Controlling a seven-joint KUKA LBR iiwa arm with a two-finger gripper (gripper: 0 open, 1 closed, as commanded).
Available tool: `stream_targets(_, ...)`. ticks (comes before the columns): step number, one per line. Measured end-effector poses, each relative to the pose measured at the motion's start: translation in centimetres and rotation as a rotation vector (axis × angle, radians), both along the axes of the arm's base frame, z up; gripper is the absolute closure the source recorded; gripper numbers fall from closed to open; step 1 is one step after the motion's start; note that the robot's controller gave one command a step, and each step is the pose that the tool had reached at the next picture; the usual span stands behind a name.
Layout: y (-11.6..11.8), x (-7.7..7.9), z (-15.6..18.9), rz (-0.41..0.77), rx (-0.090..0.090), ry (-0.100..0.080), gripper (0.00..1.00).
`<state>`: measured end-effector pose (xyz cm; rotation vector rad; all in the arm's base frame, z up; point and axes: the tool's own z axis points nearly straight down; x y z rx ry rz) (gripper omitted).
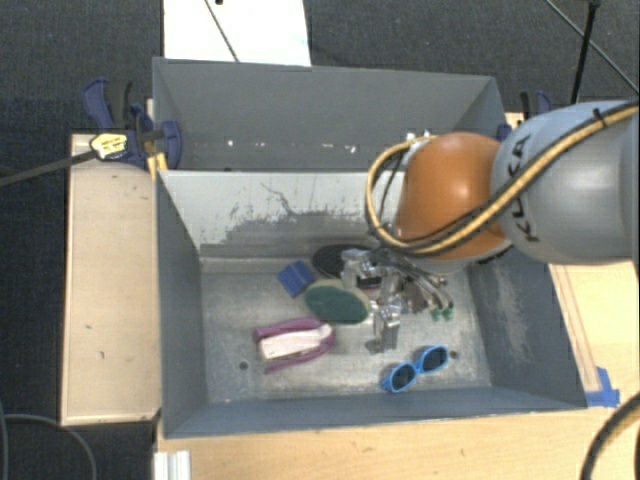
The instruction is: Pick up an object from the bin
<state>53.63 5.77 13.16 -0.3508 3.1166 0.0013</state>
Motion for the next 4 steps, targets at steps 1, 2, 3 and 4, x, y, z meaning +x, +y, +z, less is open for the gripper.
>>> stream_targets(1,0.7,2.6,-5.8,0.006,0.003,-0.011,0.00)
stream_targets(2,-0.2,-1.4,-2.9,0.079,-0.001,0.000,0.00)
stream_targets(3,-0.3,1.0,-5.7,0.066,0.005,-0.019,0.00)
stream_targets(4,-0.3,1.0,-5.5,0.063,0.005,-0.021,1.00)
